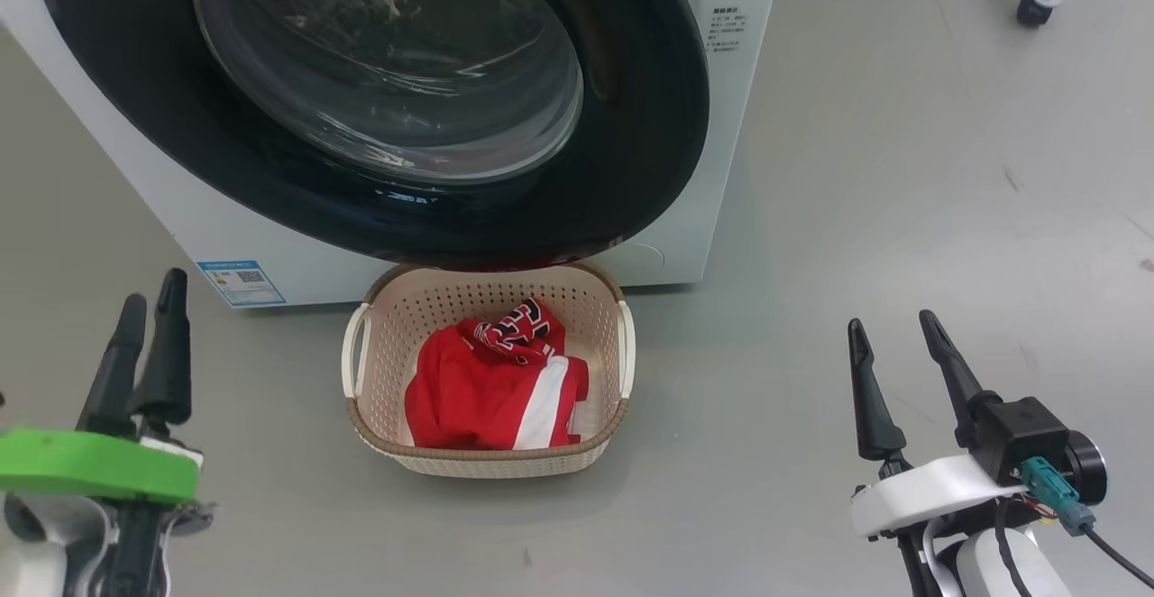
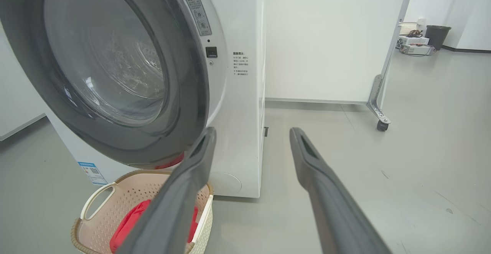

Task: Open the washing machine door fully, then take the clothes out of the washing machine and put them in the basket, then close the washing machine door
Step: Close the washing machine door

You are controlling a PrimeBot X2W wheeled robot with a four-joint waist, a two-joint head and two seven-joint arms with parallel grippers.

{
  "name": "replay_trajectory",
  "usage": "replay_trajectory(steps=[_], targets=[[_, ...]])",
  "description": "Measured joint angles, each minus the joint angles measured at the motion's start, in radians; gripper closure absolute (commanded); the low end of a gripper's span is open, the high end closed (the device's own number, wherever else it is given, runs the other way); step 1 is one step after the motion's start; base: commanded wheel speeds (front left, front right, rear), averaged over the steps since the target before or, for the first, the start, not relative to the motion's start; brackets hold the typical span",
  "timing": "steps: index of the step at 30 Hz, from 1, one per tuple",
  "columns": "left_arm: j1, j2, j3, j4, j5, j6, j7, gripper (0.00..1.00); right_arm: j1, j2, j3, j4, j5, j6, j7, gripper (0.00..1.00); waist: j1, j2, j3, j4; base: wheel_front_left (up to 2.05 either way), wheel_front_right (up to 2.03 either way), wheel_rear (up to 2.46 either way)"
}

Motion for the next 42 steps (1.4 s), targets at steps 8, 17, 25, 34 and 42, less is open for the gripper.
replay_trajectory(steps=[8,17,25,34,42], targets=[[0.135,0.058,-0.055,0.025,0.301,0.000,-0.148,0.00,0.046,-0.006,-0.002,0.011,-0.001,0.000,0.000,0.00,0.0000,0.0000,-0.082,0.017,0.00,0.00,0.00],[0.221,0.095,-0.129,0.034,0.548,0.084,-0.238,0.00,0.087,-0.011,-0.002,0.009,-0.002,-0.001,0.000,0.00,0.0000,0.0000,-0.141,0.023,0.00,0.00,0.00],[0.237,0.073,-0.171,0.036,0.628,0.145,-0.263,0.00,0.117,-0.010,-0.001,0.009,-0.002,-0.007,0.000,0.00,0.0000,0.0000,-0.149,0.020,0.00,0.00,0.00],[0.257,0.045,-0.194,0.038,0.659,0.178,-0.274,0.00,0.138,-0.010,-0.003,0.007,-0.002,-0.015,0.000,0.00,0.0000,0.0000,-0.152,0.014,0.00,0.00,0.00],[0.257,0.031,-0.195,0.037,0.684,0.194,-0.276,0.00,0.138,-0.011,-0.005,-0.004,-0.002,-0.016,0.000,0.00,0.0000,0.0000,-0.151,0.012,0.00,0.00,0.00]])
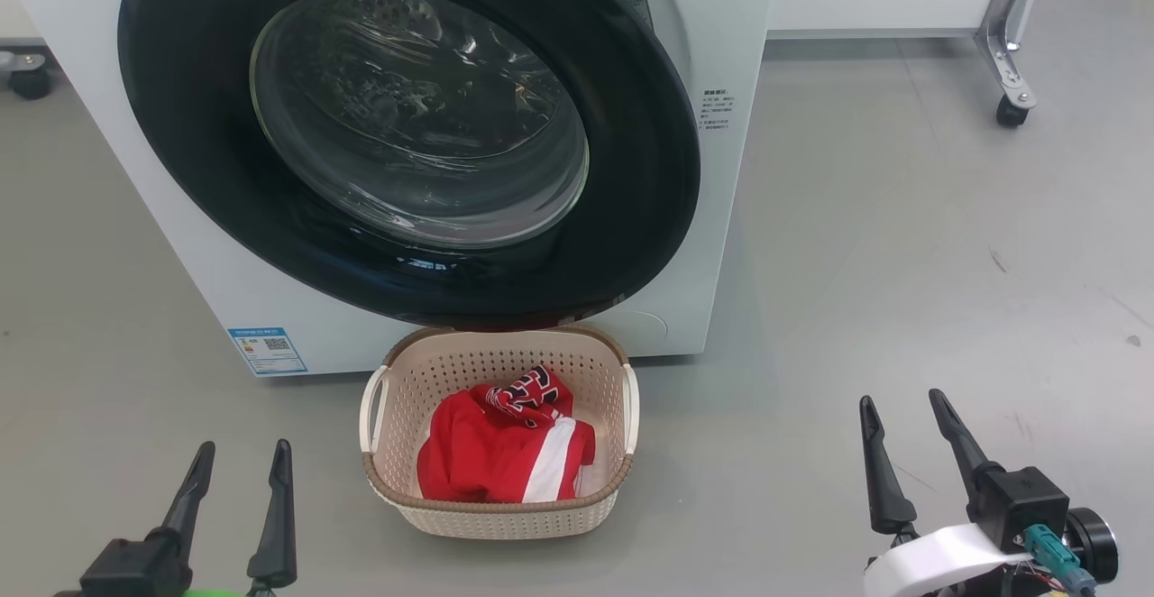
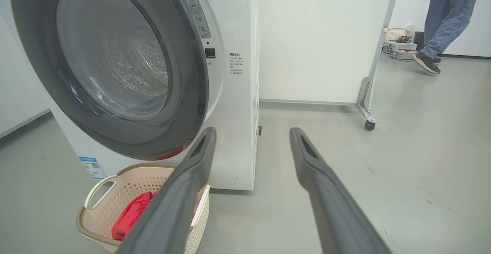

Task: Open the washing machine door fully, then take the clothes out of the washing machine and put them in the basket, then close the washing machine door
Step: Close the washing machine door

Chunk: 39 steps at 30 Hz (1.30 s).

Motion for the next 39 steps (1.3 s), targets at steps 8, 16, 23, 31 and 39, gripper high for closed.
replay_trajectory(steps=[8,16,23,31,39], targets=[[0.002,-0.010,0.001,-0.001,0.003,0.007,-0.001,0.00,0.000,0.000,0.000,-0.005,-0.007,0.000,0.000,0.00,0.0000,0.0000,0.003,0.001,0.00,0.00,0.00],[0.003,-0.013,0.002,-0.005,0.012,0.011,-0.002,0.00,0.001,0.000,-0.002,-0.013,-0.007,-0.001,0.000,1.00,0.0000,0.0000,0.012,0.001,0.00,0.00,0.00],[0.003,-0.016,0.000,-0.013,0.018,0.014,-0.009,0.00,0.001,-0.003,-0.010,-0.025,-0.006,0.000,0.000,1.00,0.0000,0.0000,0.022,0.003,0.00,0.00,0.00],[-0.002,-0.026,-0.007,-0.036,0.026,0.014,-0.010,0.00,-0.046,-0.055,-0.017,-0.035,-0.017,0.007,0.005,1.00,0.0000,0.0000,0.060,0.019,0.00,0.00,0.00],[-0.051,-0.051,-0.026,-0.063,0.029,0.013,-0.010,0.00,-0.177,-0.084,-0.007,-0.041,-0.028,0.040,0.037,1.00,0.0001,0.0000,0.130,0.043,0.00,0.00,0.00]])
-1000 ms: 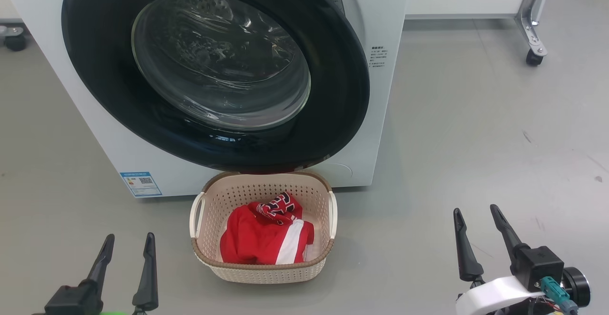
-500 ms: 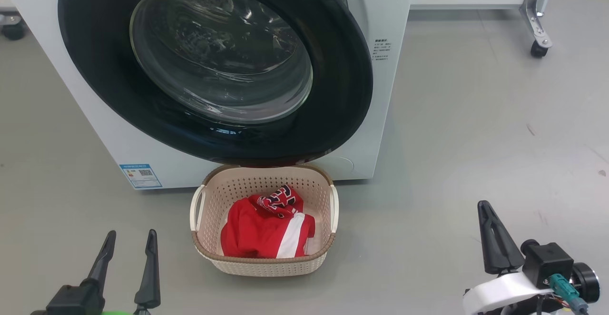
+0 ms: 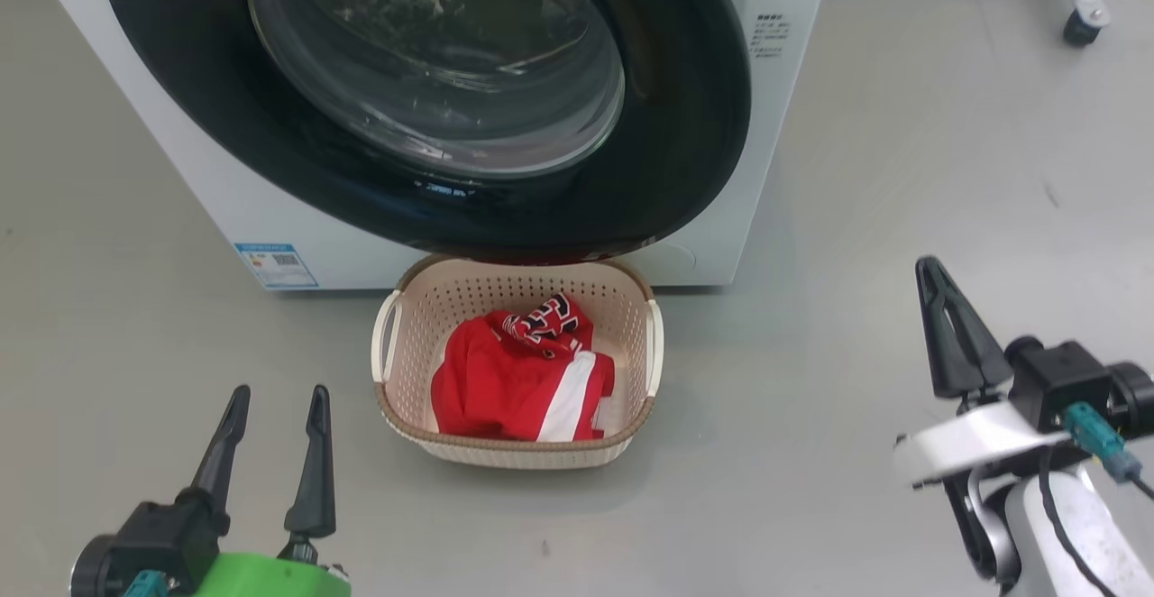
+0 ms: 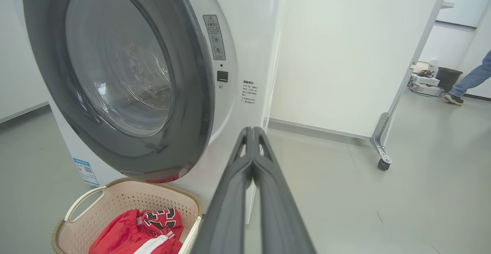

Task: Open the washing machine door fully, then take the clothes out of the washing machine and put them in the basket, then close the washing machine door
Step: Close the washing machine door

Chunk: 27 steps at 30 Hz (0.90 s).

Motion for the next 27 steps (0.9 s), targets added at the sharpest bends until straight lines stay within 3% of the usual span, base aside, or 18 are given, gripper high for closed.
replay_trajectory(steps=[15,27], targets=[[-0.145,-0.025,-0.038,-0.016,0.025,-0.031,-0.009,0.00,-0.324,-0.048,0.075,0.070,-0.041,0.097,0.091,1.00,0.0001,0.0000,0.160,0.078,0.00,0.00,0.00],[-0.227,-0.056,-0.052,0.030,0.034,-0.054,-0.009,0.00,-0.524,-0.048,0.115,0.191,-0.048,0.121,0.127,1.00,0.0002,0.0000,0.260,0.156,0.00,0.00,0.00]])
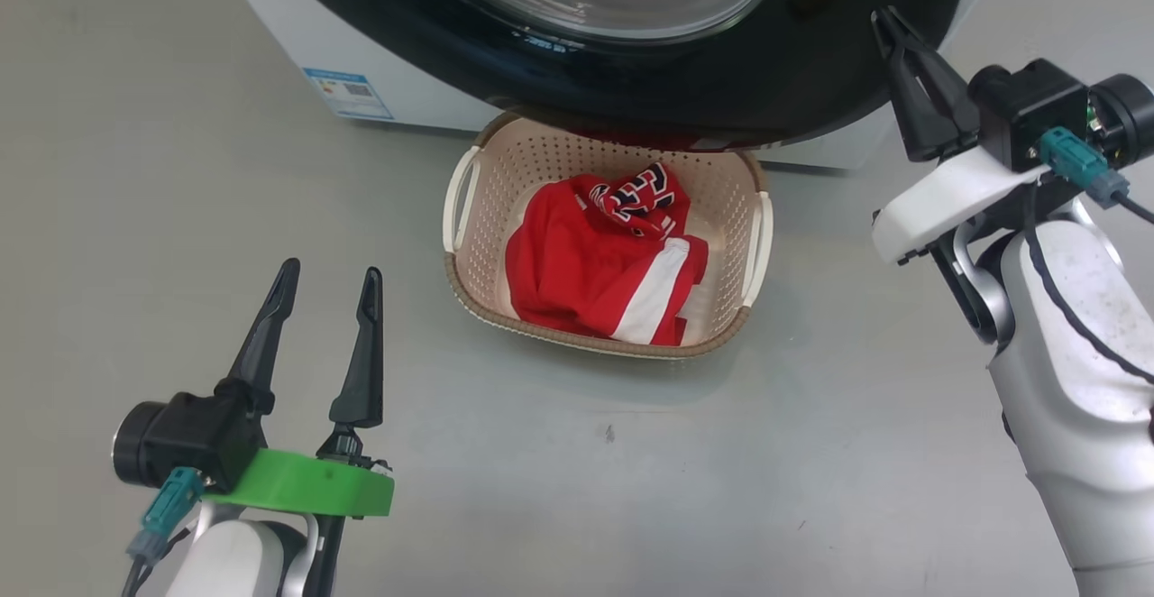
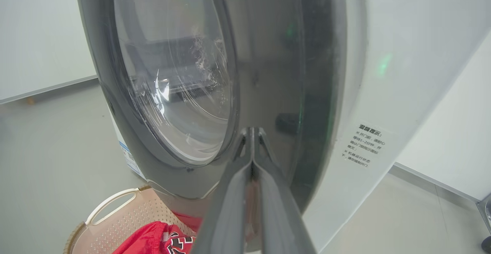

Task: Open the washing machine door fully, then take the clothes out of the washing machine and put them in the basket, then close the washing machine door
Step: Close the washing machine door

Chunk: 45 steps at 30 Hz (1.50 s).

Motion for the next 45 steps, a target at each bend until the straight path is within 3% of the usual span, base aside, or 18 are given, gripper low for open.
replay_trajectory(steps=[20,31,45], targets=[[-0.028,-0.017,0.009,0.049,0.015,-0.012,-0.002,0.00,-0.176,0.030,-0.033,0.193,0.061,0.017,-0.018,1.00,-0.0001,0.0000,0.033,0.038,0.00,0.00,0.00],[-0.054,-0.036,0.012,0.053,0.021,-0.022,-0.003,0.00,-0.309,0.026,-0.102,0.279,0.095,-0.010,-0.031,1.00,-0.0001,0.0000,0.058,0.059,0.00,0.00,0.00],[-0.058,-0.054,0.018,0.063,0.025,-0.039,-0.003,0.00,-0.358,0.025,-0.109,0.360,0.097,-0.011,-0.071,1.00,-0.0002,0.0000,0.062,0.072,0.00,0.00,0.00]])
